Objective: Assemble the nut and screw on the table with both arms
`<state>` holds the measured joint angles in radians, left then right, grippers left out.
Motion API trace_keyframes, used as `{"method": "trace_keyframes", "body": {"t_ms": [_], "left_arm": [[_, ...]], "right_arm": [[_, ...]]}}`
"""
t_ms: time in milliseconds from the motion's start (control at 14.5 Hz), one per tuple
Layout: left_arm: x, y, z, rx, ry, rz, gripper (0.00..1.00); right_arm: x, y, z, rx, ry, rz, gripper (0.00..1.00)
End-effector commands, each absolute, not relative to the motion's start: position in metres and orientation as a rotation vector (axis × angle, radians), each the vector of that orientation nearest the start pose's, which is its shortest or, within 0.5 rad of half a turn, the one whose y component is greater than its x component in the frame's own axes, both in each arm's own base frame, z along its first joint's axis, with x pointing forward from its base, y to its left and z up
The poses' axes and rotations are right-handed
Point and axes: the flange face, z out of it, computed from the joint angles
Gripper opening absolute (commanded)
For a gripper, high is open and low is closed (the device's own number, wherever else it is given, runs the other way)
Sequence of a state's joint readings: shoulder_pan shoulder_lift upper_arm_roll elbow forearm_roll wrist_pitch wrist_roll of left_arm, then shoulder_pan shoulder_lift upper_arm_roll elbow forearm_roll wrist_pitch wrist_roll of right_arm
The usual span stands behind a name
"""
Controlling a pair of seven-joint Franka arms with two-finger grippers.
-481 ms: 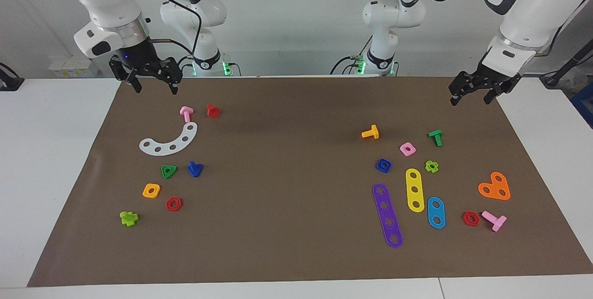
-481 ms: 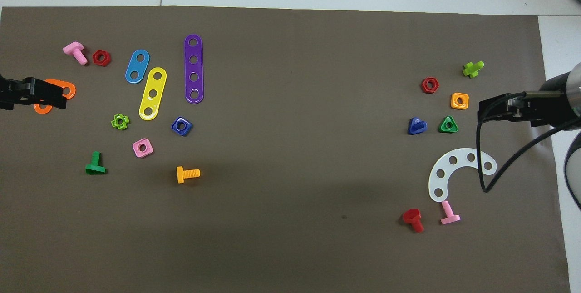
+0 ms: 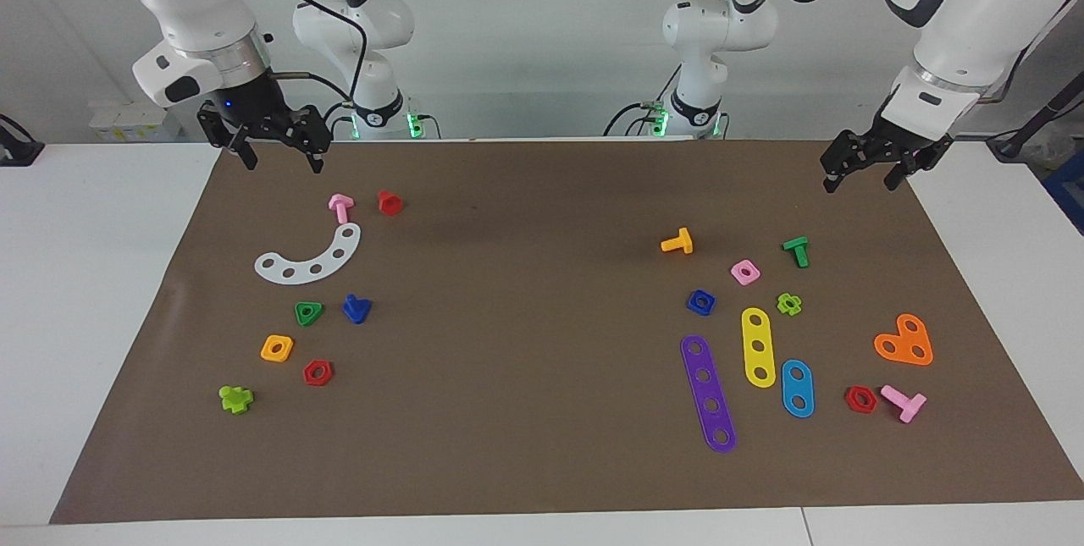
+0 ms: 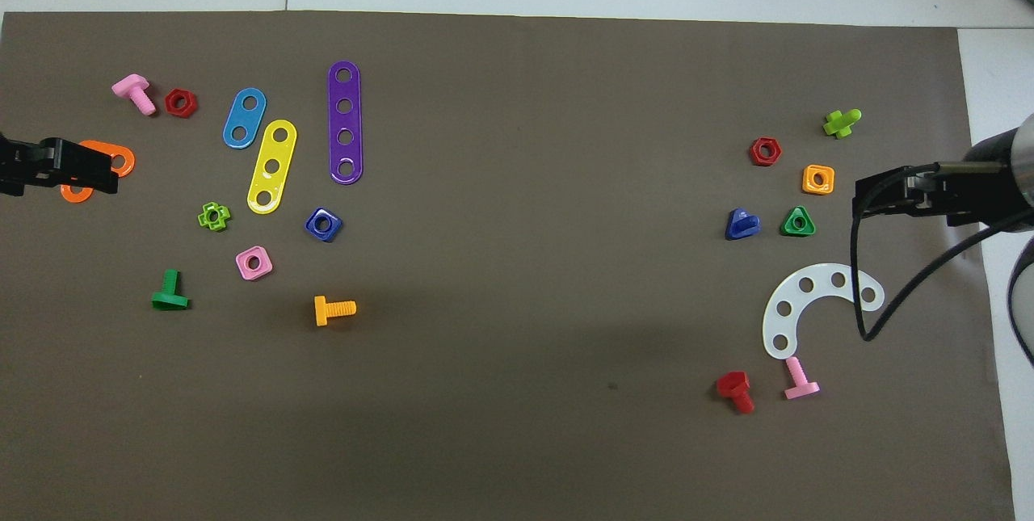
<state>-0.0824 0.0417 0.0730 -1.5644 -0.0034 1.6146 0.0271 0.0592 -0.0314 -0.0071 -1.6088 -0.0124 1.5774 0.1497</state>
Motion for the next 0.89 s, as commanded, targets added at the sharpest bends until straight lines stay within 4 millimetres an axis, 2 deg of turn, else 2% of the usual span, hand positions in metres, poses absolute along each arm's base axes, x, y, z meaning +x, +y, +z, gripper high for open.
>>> {"method": "trace_keyframes", "body": {"t_ms": [0, 138, 275, 550, 825], "left_arm": [[0.564, -0.006, 0.609, -3.157, 0.04, -0.015, 1.0], [0.564, -0.006, 0.609, -3.157, 0.04, -0.015, 1.0], [0.564, -0.006, 0.609, -3.157, 0.04, -0.015, 1.0], [0.564, -0.006, 0.609, -3.157, 0.042, -0.015, 1.0], [0.564, -0.006, 0.609, -3.157, 0.04, -0.015, 1.0]], "right_arm": [[0.537, 0.018, 0.625, -3.156, 0.169, -0.015, 1.0], [0.539, 0.012, 0.626, -3.152, 0.181, -0.038, 1.0], [0.543, 0.016, 0.62, -3.15, 0.17, -0.072, 1.0], [0.55, 0.013, 0.588, -3.143, 0.176, -0.146, 1.0], [0.56, 0.015, 0.543, -3.144, 0.171, -0.137, 1.0]]}}
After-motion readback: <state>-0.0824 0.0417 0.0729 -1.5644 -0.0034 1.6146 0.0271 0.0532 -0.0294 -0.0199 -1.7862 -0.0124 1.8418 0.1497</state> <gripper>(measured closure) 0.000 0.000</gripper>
